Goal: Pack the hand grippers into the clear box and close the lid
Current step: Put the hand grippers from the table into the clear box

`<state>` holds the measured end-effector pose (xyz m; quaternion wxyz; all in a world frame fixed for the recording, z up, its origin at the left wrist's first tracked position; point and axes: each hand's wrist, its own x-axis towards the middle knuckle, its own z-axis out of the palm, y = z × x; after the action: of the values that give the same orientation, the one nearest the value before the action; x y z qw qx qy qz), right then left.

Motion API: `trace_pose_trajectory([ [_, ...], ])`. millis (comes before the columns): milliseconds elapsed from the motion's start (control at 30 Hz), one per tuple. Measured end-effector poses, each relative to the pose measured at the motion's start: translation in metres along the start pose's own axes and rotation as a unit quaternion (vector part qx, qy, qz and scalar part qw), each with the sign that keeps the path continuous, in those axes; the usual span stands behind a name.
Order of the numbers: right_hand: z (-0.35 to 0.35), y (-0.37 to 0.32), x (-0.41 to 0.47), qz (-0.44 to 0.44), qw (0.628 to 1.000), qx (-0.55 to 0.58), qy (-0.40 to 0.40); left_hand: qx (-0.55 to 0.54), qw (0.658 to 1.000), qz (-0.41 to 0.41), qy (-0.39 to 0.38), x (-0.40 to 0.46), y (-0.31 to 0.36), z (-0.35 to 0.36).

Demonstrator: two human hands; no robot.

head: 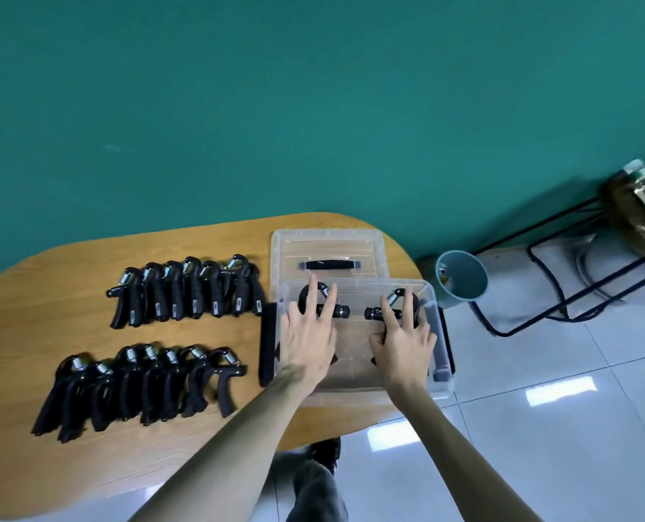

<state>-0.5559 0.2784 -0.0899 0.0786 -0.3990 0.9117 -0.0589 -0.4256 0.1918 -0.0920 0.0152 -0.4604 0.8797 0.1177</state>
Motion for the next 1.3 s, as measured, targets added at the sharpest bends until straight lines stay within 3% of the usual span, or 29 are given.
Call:
trace_pose_trajectory([
  [433,0.072,0.038,0.041,-0.033,0.99,0.026,-0.135,-0.019,0.982,-0.143,-0.125,0.018,0.035,0.088],
  [767,0.13,0.052,0.058,-0.074,0.975,0.016,-0.208,-0.034,0.962,-0.162,-0.216,0.041,0.022,0.156],
  [867,0.143,0.058,0.06,-0.091,0.966,0.003,-0.242,-0.025,0.967,-0.16,-0.194,0.046,0.023,0.165],
  [1300,0.167,0.056,0.056,-0.086,0.962,0.003,-0.26,0.004,0.97,-0.184,-0.156,0.049,0.031,0.187],
])
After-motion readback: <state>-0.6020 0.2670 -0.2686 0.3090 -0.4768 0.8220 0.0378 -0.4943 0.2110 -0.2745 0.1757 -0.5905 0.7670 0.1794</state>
